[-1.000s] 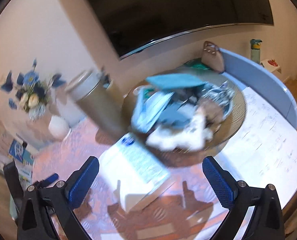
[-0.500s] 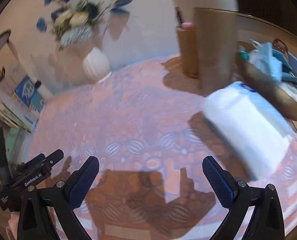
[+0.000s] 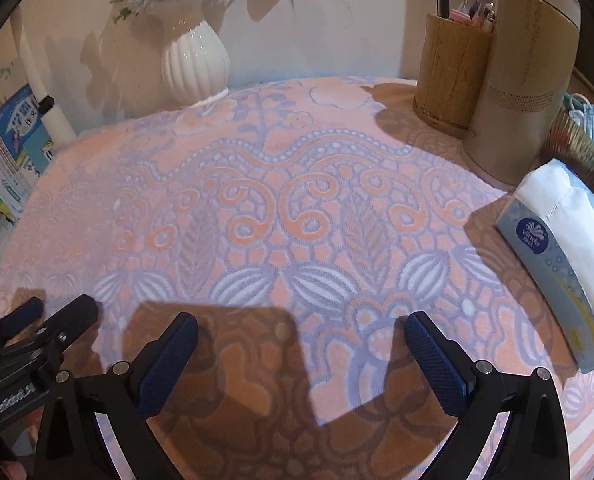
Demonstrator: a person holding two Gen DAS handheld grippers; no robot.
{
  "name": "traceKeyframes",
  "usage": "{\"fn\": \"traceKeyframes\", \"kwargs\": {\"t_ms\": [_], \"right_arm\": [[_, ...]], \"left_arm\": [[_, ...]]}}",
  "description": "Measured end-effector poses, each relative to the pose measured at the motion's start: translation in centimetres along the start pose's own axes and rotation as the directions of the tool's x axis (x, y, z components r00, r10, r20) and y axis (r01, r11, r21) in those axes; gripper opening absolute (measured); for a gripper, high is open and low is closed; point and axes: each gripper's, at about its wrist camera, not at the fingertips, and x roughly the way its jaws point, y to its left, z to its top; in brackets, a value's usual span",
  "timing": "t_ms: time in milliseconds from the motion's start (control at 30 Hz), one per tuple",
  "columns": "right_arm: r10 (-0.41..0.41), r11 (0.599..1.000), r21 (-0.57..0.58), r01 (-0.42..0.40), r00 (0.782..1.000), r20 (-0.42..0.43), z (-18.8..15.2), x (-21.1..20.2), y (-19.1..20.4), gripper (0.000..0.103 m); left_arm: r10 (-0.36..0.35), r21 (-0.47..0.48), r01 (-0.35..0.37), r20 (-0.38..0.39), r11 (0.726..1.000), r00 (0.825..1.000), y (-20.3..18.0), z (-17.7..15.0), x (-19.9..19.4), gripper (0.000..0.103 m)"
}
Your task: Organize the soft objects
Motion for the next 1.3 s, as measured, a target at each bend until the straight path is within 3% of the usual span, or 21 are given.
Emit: {"fn": "traceKeyframes", "kwargs": {"t_ms": [167,1300], "right_arm": [[-0.004,1.000,0.005,0.004,1.000,0.010,0.04,0.30,0.02,0.103],[0.003,1.000,0.012,-0.003,1.000,0.011,-0.03,0.18,-0.05,0.103]], "left_arm": [[0.052,0.010,-0.052,0.007,0.999,0.999,-0.44,0.03,0.49,0.102],[0.044,0.011,-0.044,0.011,0.999,0.999,-0.26,0.10,0.67,0.103]]}}
